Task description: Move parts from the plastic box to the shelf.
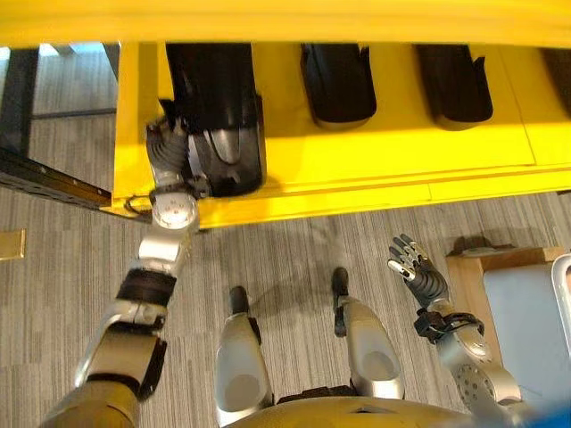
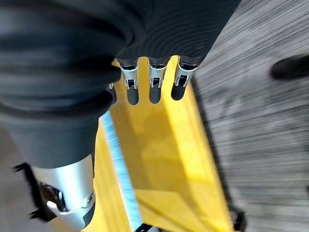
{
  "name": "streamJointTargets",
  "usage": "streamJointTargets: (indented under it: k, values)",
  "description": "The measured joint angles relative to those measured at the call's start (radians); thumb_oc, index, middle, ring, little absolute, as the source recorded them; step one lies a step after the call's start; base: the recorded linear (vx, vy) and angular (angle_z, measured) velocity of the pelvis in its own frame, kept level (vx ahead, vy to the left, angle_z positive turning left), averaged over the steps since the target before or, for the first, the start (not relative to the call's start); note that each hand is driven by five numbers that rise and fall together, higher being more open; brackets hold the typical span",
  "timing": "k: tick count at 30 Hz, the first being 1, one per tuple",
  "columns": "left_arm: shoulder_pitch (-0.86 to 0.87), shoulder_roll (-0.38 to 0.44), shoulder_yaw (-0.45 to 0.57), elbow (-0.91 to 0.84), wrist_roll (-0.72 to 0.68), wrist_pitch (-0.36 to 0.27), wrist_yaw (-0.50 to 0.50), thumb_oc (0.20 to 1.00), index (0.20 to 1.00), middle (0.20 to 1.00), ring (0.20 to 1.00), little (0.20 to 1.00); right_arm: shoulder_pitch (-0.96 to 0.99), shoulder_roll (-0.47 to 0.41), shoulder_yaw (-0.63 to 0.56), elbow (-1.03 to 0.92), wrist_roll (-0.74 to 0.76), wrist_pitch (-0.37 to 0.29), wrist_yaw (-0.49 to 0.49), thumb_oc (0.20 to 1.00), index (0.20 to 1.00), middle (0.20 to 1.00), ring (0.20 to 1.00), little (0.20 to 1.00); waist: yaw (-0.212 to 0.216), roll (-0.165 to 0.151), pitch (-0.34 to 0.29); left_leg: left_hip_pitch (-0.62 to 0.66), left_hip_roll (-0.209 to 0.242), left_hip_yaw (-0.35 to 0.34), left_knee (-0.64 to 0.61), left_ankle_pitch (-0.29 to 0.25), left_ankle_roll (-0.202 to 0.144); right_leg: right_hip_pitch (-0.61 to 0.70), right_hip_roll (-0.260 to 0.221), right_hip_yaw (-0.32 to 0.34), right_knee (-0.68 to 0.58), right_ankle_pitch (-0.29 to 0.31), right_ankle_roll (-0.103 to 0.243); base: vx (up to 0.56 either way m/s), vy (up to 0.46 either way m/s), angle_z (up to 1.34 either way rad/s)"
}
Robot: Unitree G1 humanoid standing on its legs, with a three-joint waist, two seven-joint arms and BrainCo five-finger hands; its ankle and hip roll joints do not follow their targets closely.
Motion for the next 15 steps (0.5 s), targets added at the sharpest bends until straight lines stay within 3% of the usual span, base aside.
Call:
streamJointTargets:
  k: [4, 8, 15]
  values:
    - [-0.098, 0.070, -0.043, 0.072, -0.005, 0.010, 0.000, 0.200, 0.200, 0.200, 0.200, 0.200, 0.000, -0.003, 0.001, 0.000, 0.000, 0.000, -0.002, 1.000, 1.000, 1.000, 1.000, 1.000, -0.015, 0.004, 0.023, -0.023, 0.003, -0.004, 0.013, 0.000, 0.000, -0.020, 0.001, -0.002, 0.011, 0.001, -0.002, -0.01, -0.009, 0.00]
    - [-0.237, 0.161, -0.152, 0.137, -0.010, 0.032, -0.006, 0.200, 0.200, 0.200, 0.200, 0.200, -0.003, -0.006, 0.005, 0.000, 0.000, 0.001, -0.002, 1.000, 1.000, 1.000, 1.000, 1.000, -0.014, 0.011, 0.033, -0.074, 0.003, -0.009, 0.036, 0.000, 0.000, -0.067, 0.001, -0.004, 0.030, 0.001, -0.003, 0.00, -0.003, 0.01]
    - [-0.345, 0.179, -0.221, 0.233, -0.092, 0.035, -0.011, 0.200, 0.200, 0.200, 0.200, 0.200, -0.002, -0.007, 0.031, 0.001, 0.000, 0.009, -0.001, 1.000, 1.000, 1.000, 1.000, 1.000, -0.019, 0.015, 0.045, -0.100, 0.001, -0.031, 0.050, 0.000, 0.000, -0.075, -0.001, -0.020, 0.035, 0.000, -0.005, 0.01, -0.001, 0.06]
